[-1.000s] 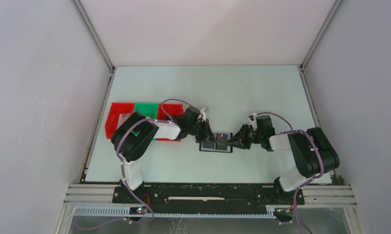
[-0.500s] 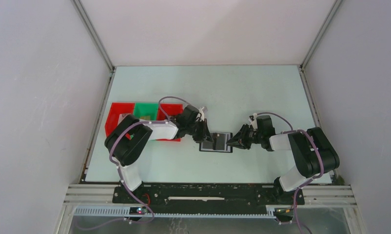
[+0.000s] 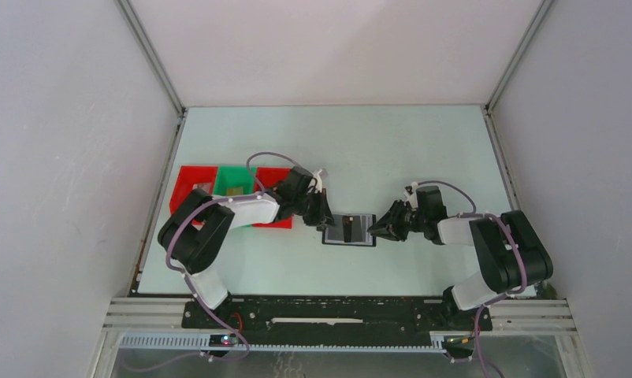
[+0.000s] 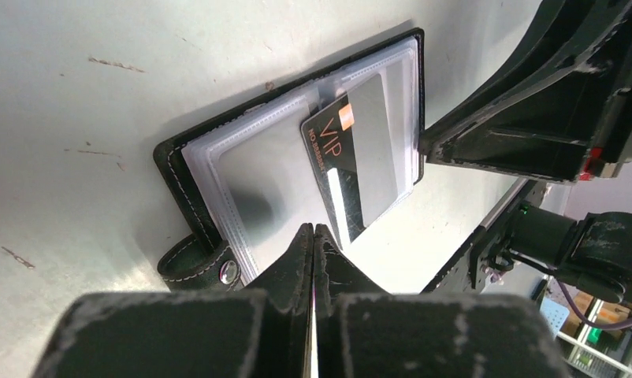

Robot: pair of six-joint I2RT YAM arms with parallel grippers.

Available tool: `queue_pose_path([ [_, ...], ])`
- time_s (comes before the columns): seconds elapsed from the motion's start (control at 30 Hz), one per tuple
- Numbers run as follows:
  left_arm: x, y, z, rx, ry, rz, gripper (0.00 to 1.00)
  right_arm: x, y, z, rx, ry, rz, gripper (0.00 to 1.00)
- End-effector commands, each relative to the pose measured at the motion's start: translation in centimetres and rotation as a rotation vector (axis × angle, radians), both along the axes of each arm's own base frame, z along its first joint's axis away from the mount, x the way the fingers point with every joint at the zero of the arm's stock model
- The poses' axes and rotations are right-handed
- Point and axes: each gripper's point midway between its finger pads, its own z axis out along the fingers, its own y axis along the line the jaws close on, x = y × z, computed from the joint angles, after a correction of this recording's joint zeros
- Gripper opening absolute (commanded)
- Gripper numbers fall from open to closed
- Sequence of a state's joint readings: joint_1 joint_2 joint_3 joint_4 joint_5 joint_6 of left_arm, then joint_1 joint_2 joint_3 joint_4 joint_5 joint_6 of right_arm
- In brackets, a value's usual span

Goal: Take the credit cards out of the card holder
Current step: Remove the credit card from the card holder.

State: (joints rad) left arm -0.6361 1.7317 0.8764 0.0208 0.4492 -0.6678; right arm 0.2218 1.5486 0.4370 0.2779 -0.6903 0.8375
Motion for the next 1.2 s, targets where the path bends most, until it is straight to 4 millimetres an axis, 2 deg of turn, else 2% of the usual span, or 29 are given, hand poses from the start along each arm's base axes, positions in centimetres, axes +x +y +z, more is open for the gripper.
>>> queue_pose_path([
  [0.0, 0.2, -0.5, 1.8, -0.033, -0.042, -0.046, 0.00, 0.9, -0.3, 1.9, -0.024, -0.075, -0.014, 0.33],
  [0.07, 0.2, -0.8, 2.2, -0.044, -0.039, -0.045, 0.02, 1.1, -0.2, 2.7, -0.035, -0.098, -0.015, 0.35],
  [0.23, 0.1, -1.2, 2.5, -0.050, -0.024, -0.020, 0.24, 2.3, 1.5, 4.5, -0.031, -0.149, 0.021, 0.36],
  [0.43, -0.3, -1.3, 1.4, -0.063, 0.017, 0.006, 0.36, 2.7, 3.0, 2.9, -0.041, -0.108, 0.051, 0.35],
  [0.67, -0.6, -1.3, 0.1, -0.069, 0.052, 0.014, 0.38, 2.2, 2.6, 0.9, -0.097, -0.072, 0.057, 0.37],
  [0.97, -0.9, -1.0, -1.5, -0.046, 0.074, 0.018, 0.39, 1.6, 2.3, 0.1, -0.138, -0.065, 0.069, 0.40],
  [1.17, -1.2, -0.9, -2.3, -0.044, 0.094, 0.019, 0.40, 1.1, 3.2, -0.1, -0.090, -0.043, 0.076, 0.40],
])
